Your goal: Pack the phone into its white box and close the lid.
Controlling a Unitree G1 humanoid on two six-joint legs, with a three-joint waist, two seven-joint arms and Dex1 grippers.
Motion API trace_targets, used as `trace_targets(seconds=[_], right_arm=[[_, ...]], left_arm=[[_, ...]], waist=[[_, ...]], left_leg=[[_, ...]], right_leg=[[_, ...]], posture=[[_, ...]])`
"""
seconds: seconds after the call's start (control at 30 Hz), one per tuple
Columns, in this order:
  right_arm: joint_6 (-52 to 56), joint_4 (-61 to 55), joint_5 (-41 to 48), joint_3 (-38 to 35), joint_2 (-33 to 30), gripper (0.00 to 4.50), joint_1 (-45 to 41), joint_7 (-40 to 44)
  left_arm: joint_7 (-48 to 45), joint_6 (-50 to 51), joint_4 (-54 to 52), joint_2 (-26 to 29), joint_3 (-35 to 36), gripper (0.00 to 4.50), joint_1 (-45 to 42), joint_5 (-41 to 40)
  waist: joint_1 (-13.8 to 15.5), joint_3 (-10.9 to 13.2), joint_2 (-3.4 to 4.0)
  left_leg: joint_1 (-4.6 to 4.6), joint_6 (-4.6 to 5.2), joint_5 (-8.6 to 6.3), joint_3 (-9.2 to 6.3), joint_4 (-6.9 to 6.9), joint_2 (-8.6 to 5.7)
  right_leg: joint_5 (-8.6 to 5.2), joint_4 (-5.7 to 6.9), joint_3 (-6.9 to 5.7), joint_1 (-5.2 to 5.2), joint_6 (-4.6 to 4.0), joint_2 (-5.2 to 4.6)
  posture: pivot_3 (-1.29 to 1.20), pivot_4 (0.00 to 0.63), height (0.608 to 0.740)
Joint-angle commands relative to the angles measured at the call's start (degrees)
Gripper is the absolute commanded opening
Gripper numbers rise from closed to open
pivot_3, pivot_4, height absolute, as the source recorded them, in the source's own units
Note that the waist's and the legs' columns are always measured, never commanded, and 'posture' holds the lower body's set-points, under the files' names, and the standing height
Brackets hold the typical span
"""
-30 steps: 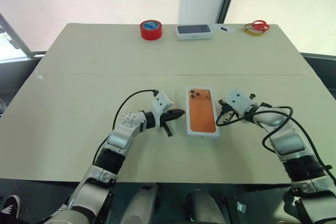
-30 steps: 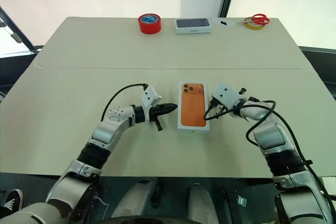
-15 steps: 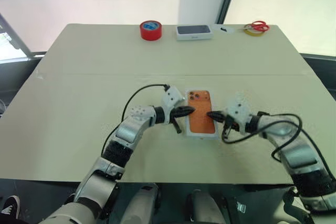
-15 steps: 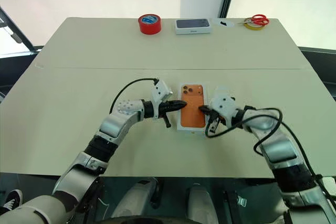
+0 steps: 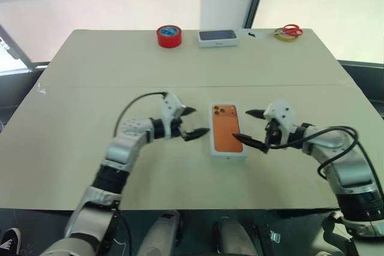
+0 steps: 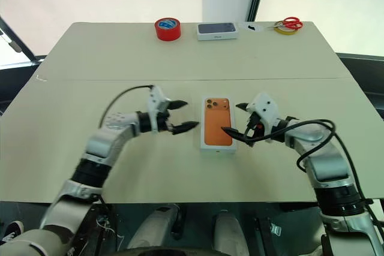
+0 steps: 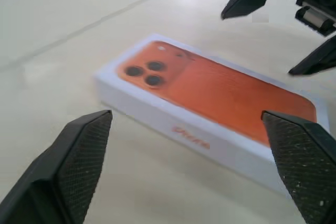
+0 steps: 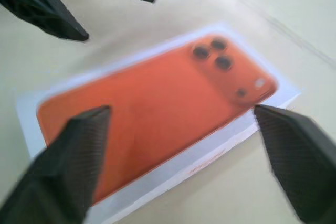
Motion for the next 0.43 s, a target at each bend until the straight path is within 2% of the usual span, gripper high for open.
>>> trace_targets(seconds=[0.03, 0.17, 0.23, 0.43], right_arm=[[1.8, -4.1, 8.1, -7.2, -2.9, 4.44, 1.3, 4.7], [-5.3, -1.3, 4.0, -8.8, -8.0, 4.44, 6.3, 9.2], [-5.4, -0.3, 4.1, -9.8, -9.3, 4.44, 7.8, 9.7], [-7.1, 1.1, 3.6, -10.8, -10.8, 4.44, 9.5, 10.0]], left_arm=[[-3.2, 2.8, -5.8, 5.5, 6.7, 4.50, 2.4, -6.0], [-5.1, 2.9, -7.1, 12.3, 11.5, 4.50, 7.3, -7.4], [-5.3, 4.1, -8.2, 15.4, 13.4, 4.50, 10.3, -8.0], [-4.0, 6.5, -12.3, 19.4, 16.3, 4.50, 15.6, -9.3]], waist=[[0.0, 0.0, 0.01], [0.1, 0.0, 0.00], [-0.1, 0.0, 0.00], [-0.1, 0.1, 0.09]], left_leg=[[-0.01, 0.00, 0.00, -0.01, 0.00, 0.00], [0.02, 0.01, -0.03, 0.00, -0.01, -0.01], [0.02, 0.01, -0.03, 0.00, -0.01, -0.01], [0.01, 0.01, -0.05, 0.03, -0.05, 0.02]], right_leg=[[0.00, 0.00, 0.00, 0.00, 0.00, 0.00], [-0.10, -0.04, 0.01, 0.04, -0.18, -0.04], [-0.11, -0.06, 0.02, 0.04, -0.20, -0.04], [-0.15, -0.07, 0.08, 0.01, -0.27, -0.06]], posture=[[0.00, 0.150, 0.740], [0.00, 0.150, 0.740], [0.00, 0.150, 0.740], [0.00, 0.150, 0.740]])
